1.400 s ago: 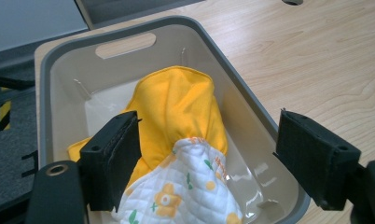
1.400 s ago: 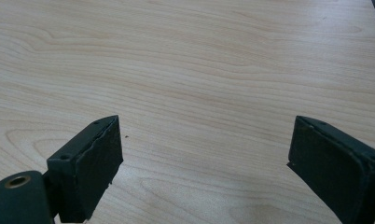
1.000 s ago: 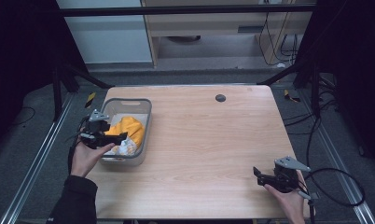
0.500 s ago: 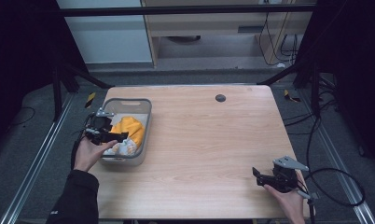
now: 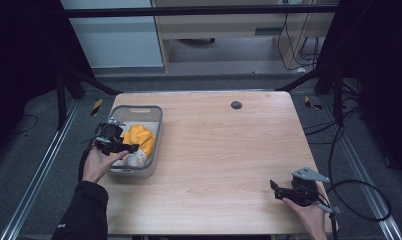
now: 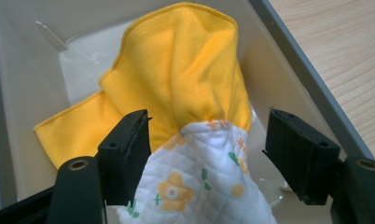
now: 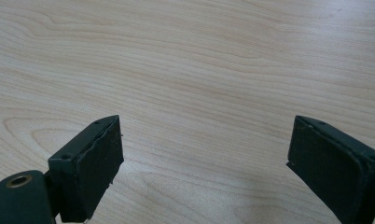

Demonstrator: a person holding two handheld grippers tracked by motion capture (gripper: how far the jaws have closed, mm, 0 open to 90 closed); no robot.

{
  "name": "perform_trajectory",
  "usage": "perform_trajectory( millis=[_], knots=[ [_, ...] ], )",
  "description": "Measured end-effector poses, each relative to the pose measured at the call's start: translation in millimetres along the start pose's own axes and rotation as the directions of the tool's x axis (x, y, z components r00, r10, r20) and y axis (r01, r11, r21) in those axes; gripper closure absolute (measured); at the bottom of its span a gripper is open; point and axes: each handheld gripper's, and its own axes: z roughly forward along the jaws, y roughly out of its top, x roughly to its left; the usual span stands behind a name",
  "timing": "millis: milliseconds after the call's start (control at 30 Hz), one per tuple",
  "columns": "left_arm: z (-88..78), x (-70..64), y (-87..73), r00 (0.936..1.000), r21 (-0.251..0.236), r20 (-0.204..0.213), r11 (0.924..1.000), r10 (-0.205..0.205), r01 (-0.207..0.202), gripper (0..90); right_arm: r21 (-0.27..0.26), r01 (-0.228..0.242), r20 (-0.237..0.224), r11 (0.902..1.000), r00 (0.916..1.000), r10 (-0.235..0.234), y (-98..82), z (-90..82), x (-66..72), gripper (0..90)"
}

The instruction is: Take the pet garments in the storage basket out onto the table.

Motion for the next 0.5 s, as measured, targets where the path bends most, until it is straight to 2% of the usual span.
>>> perform_trajectory(
  millis=[367, 500],
  knots=[
    [12.2, -0.1, -1.9, 0.9998, 0.060, 0.007, 0.9981, -0.017, 0.016, 34.9, 0.017, 0.008, -0.008, 0.9998, 0.9999, -0.008, -0.6, 1.7, 1.1, 10.1],
    [17.1, 0.1, -4.2, 0.9995, 0.086, 0.020, 0.9961, -0.023, 0.021, 40.0, 0.026, 0.005, -0.015, 0.9996, 0.9999, -0.004, -0.6, 1.9, 1.7, 9.9]
  ],
)
